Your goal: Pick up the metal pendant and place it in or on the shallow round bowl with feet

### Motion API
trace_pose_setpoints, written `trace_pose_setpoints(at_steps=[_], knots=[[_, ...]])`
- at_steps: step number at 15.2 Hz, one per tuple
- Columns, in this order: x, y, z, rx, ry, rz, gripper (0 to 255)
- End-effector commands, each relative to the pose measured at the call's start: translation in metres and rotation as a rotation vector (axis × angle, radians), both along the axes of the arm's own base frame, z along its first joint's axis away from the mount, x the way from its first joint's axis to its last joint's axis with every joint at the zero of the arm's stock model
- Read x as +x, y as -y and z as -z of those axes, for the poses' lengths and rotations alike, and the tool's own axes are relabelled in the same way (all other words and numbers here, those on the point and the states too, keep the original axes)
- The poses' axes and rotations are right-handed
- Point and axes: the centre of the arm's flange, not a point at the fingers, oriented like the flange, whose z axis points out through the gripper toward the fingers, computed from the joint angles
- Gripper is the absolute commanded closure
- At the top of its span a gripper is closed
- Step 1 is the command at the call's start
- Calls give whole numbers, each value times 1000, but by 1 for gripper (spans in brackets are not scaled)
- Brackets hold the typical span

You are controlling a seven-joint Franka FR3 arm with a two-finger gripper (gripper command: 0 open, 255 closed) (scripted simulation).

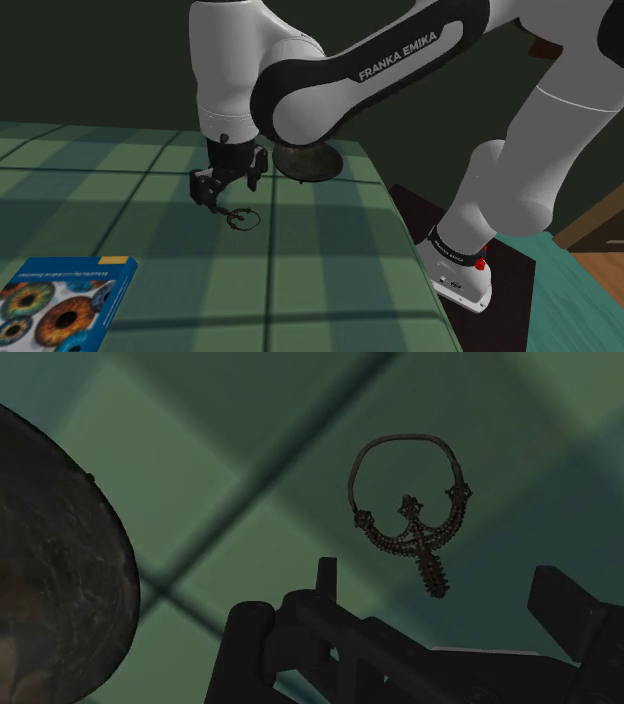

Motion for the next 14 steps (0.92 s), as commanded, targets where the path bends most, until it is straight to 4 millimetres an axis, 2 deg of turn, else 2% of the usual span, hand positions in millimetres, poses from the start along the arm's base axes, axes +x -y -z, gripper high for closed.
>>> trace_pose_setpoints(at_steps=[1,7,14], knots=[[-15,-4,8,-40,78,6,0],[-10,-4,42,-40,78,6,0],[-10,-4,42,-40,78,6,0]])
